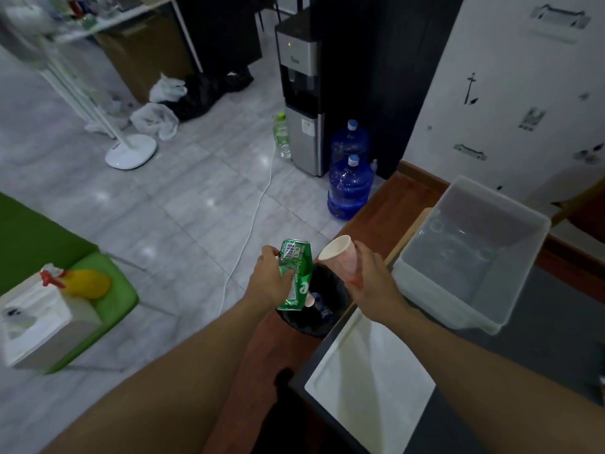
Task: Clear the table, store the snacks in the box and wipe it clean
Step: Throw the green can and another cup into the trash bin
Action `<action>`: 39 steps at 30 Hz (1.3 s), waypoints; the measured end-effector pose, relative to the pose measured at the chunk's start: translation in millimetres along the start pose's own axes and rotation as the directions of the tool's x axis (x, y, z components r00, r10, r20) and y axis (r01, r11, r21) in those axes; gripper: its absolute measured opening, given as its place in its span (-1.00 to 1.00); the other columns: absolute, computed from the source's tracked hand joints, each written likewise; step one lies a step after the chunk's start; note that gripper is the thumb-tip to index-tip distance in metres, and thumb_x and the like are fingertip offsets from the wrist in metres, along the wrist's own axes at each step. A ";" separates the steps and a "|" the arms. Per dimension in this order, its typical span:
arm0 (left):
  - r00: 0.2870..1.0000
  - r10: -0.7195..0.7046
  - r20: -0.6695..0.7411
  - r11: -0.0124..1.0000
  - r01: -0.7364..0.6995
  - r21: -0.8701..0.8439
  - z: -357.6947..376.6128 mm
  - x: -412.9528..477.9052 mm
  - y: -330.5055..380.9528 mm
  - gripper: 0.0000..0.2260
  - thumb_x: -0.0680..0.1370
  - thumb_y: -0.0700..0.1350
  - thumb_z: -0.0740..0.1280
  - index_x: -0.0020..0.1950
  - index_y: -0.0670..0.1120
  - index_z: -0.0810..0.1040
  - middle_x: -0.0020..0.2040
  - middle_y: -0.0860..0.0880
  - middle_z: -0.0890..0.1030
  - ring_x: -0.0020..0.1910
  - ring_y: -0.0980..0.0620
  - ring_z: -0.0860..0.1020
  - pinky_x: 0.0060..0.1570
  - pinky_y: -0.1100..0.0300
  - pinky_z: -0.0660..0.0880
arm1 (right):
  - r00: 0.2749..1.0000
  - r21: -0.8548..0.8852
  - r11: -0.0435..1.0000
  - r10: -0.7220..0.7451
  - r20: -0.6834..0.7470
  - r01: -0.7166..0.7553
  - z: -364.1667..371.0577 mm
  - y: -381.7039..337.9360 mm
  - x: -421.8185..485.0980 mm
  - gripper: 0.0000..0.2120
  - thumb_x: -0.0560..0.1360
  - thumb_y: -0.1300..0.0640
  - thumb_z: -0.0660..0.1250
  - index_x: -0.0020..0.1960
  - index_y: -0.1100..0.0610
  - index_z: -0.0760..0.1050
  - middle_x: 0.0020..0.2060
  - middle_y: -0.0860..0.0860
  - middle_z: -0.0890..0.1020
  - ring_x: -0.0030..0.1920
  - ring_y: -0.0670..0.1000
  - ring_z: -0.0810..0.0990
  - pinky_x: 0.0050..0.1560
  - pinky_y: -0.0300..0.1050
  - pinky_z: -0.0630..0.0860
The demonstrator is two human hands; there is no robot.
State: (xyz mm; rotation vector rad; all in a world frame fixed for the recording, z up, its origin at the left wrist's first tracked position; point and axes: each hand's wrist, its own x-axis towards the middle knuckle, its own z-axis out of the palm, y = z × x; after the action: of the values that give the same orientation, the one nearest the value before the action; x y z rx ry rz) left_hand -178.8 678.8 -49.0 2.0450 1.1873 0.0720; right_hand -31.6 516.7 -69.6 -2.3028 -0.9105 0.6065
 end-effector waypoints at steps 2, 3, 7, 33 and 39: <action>1.000 -0.012 0.027 1.000 0.012 0.015 3.9 15.6 -6.2 -0.69 0.55 -0.13 0.35 0.21 -0.12 0.30 0.14 -0.19 0.52 0.05 -0.15 0.54 0.02 -0.01 0.48 | 0.999 -0.016 1.000 0.022 0.035 -0.021 3.6 -0.1 12.4 -0.24 0.48 0.14 0.45 0.50 -0.13 0.08 0.28 0.04 0.37 0.27 0.12 0.47 0.24 0.20 0.49; 0.999 -0.018 0.042 0.999 0.017 0.027 6.3 24.0 -9.8 -0.69 0.55 -0.13 0.34 0.22 -0.12 0.30 0.13 -0.18 0.53 0.03 -0.12 0.53 -0.02 0.01 0.46 | 0.998 -0.035 0.999 0.033 0.053 -0.031 6.0 0.5 18.6 -0.24 0.47 0.16 0.44 0.50 -0.11 0.08 0.26 0.06 0.37 0.26 0.14 0.47 0.23 0.20 0.50; 0.993 -0.049 0.111 0.997 0.042 0.059 18.5 60.1 -24.4 -0.67 0.56 -0.12 0.34 0.24 -0.12 0.29 0.13 -0.17 0.51 -0.02 -0.09 0.51 -0.10 0.10 0.37 | 0.987 -0.135 0.986 0.115 0.116 -0.099 21.1 3.4 46.1 -0.29 0.47 0.19 0.41 0.49 0.00 0.12 0.22 0.15 0.40 0.21 0.21 0.48 0.18 0.16 0.51; 0.835 -0.283 0.473 0.958 0.218 0.188 179.1 210.1 -165.4 -0.66 0.56 -0.11 0.34 0.24 -0.18 0.32 0.20 -0.21 0.51 0.14 -0.21 0.53 0.08 -0.08 0.51 | 0.671 -0.519 0.734 0.651 0.356 -0.437 188.2 96.4 170.3 -0.21 0.49 0.11 0.44 0.56 0.17 0.07 0.36 0.24 0.36 0.36 0.24 0.36 0.33 0.06 0.42; 0.817 -0.295 0.496 0.953 0.213 0.216 201.9 221.6 -176.3 -0.66 0.58 -0.10 0.32 0.27 -0.19 0.30 0.22 -0.23 0.50 0.15 -0.21 0.53 0.03 -0.03 0.47 | 0.675 -0.497 0.744 0.645 0.358 -0.447 206.6 115.0 174.8 -0.24 0.49 0.11 0.43 0.54 0.18 0.09 0.35 0.24 0.36 0.34 0.23 0.36 0.31 0.07 0.42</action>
State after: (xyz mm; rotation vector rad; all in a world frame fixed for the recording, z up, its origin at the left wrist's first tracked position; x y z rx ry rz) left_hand -100.5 781.1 -372.0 1.8332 1.1181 -0.6896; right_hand 14.5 646.5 -329.4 -2.8521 -0.5314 1.4917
